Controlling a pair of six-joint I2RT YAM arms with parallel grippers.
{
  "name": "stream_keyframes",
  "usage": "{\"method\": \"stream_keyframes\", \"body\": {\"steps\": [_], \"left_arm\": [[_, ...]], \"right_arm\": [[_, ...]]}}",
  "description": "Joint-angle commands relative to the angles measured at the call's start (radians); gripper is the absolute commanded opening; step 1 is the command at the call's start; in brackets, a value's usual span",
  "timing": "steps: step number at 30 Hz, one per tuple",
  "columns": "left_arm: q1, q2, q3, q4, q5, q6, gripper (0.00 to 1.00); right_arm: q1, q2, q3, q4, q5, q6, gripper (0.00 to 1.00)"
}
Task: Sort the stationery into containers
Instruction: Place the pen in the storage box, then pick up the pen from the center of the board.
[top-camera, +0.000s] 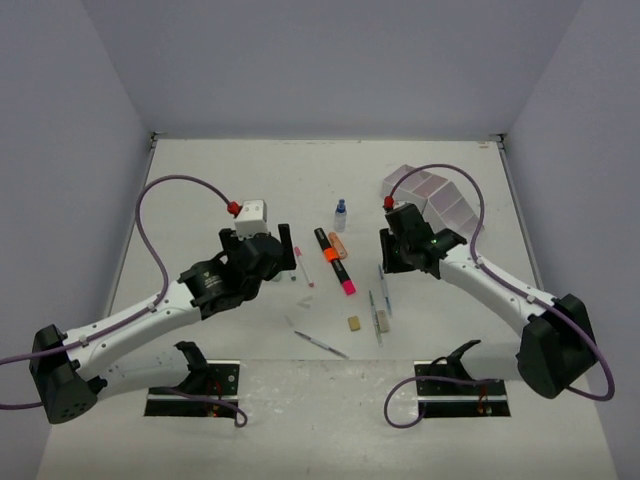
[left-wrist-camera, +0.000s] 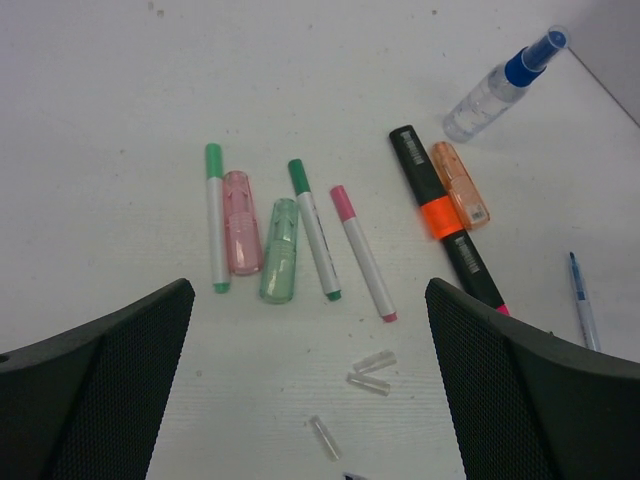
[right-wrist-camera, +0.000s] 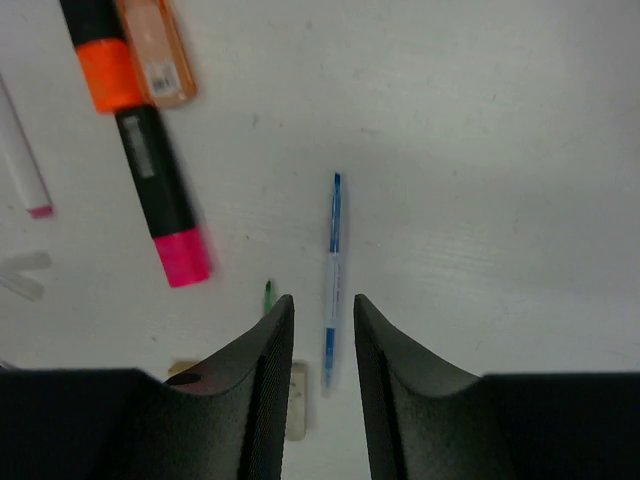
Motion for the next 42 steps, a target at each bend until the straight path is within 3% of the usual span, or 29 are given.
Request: {"method": "stream_keyframes", "body": {"steps": [1, 6, 16, 24, 29, 36, 37, 42], "left_arm": [[0.004, -0.032, 0.032, -0.022, 0.015, 0.018, 1.0], [0.004, -0.027, 0.023, -0.016, 0.067, 0.029, 1.0], [0.004, -0.054, -0.003, -0.025, 0.091, 0.034, 1.0], [0.004, -0.063, -0.027, -0.028, 0.118, 0.032, 1.0], [0.004, -0.086, -0.056, -0.031, 0.126, -0.023, 1.0], [0.004, 0.027, -0.142, -0.034, 0.214, -0.269, 1.0], [0.003, 0.035, -0.144, -0.034, 0.231, -0.295, 0.99], [-0.026, 0.16, -0.142, -0.004, 0.279, -0.361, 0.75]], "right_arm": [[0.011, 0.053, -0.012, -0.027, -0.075, 0.033, 0.31], [0.013, 0.185, -0.017, -0.007, -0.094, 0.023, 0.28], [0.013, 0.282, 0.005, 0.003, -0.069, 0.008, 0.27], [0.013, 0.376, 0.033, -0.025, -0.04, 0.011, 0.2], [0.012, 0.337, 0.045, -0.044, 0.016, 0.027, 0.0], [0.015, 0.121, 0.107, -0.164, 0.143, 0.045, 0.0], [0.015, 0.094, 0.117, -0.175, 0.148, 0.045, 0.0], [0.015, 0.035, 0.133, -0.224, 0.164, 0.032, 0.0]]}}
